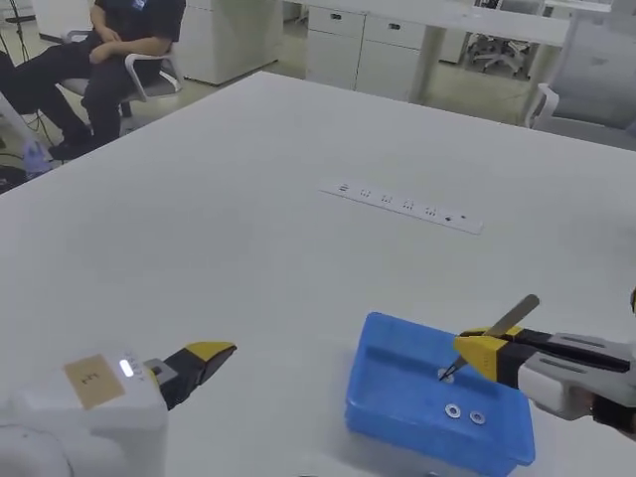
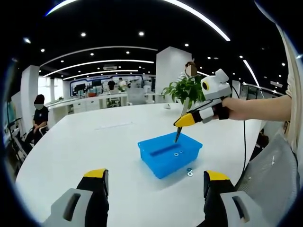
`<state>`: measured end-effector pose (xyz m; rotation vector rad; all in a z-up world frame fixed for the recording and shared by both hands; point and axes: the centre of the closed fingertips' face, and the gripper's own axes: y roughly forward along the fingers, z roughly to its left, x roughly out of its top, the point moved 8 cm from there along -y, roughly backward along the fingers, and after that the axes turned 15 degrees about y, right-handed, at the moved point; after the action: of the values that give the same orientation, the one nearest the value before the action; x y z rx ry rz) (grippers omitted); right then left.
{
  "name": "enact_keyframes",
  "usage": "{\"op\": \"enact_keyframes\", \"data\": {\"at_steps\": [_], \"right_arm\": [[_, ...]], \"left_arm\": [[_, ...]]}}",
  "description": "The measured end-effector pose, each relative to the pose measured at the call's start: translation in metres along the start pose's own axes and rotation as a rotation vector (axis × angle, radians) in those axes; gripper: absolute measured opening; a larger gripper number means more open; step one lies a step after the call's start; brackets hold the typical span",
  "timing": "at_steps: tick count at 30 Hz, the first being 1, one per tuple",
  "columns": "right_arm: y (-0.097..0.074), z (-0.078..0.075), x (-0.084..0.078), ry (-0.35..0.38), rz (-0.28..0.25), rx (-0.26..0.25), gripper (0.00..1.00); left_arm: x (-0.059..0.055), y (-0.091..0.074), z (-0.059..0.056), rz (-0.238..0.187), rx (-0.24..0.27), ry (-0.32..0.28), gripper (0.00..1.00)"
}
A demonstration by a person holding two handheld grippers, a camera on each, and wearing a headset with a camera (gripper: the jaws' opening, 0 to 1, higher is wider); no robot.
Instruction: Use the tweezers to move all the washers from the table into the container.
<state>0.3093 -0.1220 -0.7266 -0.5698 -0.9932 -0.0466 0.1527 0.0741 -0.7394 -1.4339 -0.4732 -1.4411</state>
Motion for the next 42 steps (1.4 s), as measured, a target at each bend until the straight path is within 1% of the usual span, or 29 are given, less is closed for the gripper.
{"op": "enact_keyframes", "data": {"at_steps": [8,16,20,24,25,28,35,38,42], "right_arm": [[0.010,-0.008,-0.004,0.005,0.032,-0.005,0.03],[0.024,-0.017,-0.009,0.011,0.080,-0.012,0.03],[0.028,-0.019,-0.013,0.007,0.103,-0.014,0.03],[0.030,-0.021,-0.017,-0.002,0.128,-0.021,0.03],[0.030,-0.024,-0.019,-0.003,0.135,-0.022,0.03],[0.031,-0.026,-0.021,0.000,0.145,-0.029,0.03],[0.036,-0.027,-0.024,0.006,0.165,-0.037,0.03],[0.037,-0.028,-0.027,0.002,0.177,-0.050,0.03],[0.038,-0.028,-0.028,-0.001,0.188,-0.050,0.03]], "left_arm": [[-0.001,0.000,0.000,0.003,-0.004,0.001,0.84],[-0.001,0.000,0.001,0.002,-0.003,0.000,0.84],[-0.001,0.000,0.001,0.003,-0.003,0.000,0.84],[-0.001,0.000,0.000,0.003,-0.004,-0.001,0.84],[-0.001,0.000,0.000,0.003,-0.004,-0.001,0.84],[0.000,0.001,0.000,0.002,-0.005,-0.001,0.84],[-0.001,0.001,0.000,0.004,-0.010,-0.001,0.84],[-0.001,0.001,0.000,0.005,-0.008,0.002,0.84],[-0.002,0.001,0.001,0.005,-0.008,0.000,0.84]]}}
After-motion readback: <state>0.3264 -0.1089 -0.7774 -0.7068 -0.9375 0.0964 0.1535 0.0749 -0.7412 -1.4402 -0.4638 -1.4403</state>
